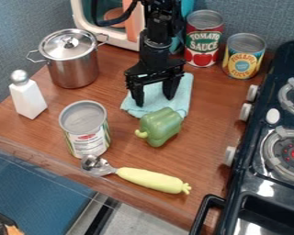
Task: Moved the blue rag to the center of the table
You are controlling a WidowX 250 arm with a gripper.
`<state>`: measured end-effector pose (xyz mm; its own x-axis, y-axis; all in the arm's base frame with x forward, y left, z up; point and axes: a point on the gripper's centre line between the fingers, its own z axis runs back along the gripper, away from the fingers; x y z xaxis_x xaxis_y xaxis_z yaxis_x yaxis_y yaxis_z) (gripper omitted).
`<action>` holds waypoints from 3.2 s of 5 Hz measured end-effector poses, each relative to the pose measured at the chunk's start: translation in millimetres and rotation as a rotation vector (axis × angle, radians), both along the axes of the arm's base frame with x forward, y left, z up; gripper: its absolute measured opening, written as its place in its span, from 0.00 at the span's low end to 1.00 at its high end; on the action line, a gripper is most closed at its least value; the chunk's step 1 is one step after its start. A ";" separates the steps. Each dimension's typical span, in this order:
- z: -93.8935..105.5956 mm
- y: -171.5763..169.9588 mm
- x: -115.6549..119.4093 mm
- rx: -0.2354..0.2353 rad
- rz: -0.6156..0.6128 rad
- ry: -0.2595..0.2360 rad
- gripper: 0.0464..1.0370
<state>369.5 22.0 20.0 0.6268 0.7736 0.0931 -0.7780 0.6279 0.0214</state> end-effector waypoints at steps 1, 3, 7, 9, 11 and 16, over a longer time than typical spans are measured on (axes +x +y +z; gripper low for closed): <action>-4.4 -7.3 7.1 -0.025 -0.009 -0.002 0.96; -7.2 -15.5 28.3 -0.058 -0.038 -0.016 0.96; -7.5 2.0 -1.9 0.007 -0.093 -0.001 0.96; 2.1 41.9 -34.8 0.084 -0.080 0.017 0.96; 8.7 58.9 -45.3 0.118 -0.053 0.005 0.96; -10.5 -33.6 -10.9 -0.051 -0.135 -0.006 0.96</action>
<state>358.6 -11.6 9.5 0.7248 0.6864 0.0596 -0.6867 0.7267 -0.0176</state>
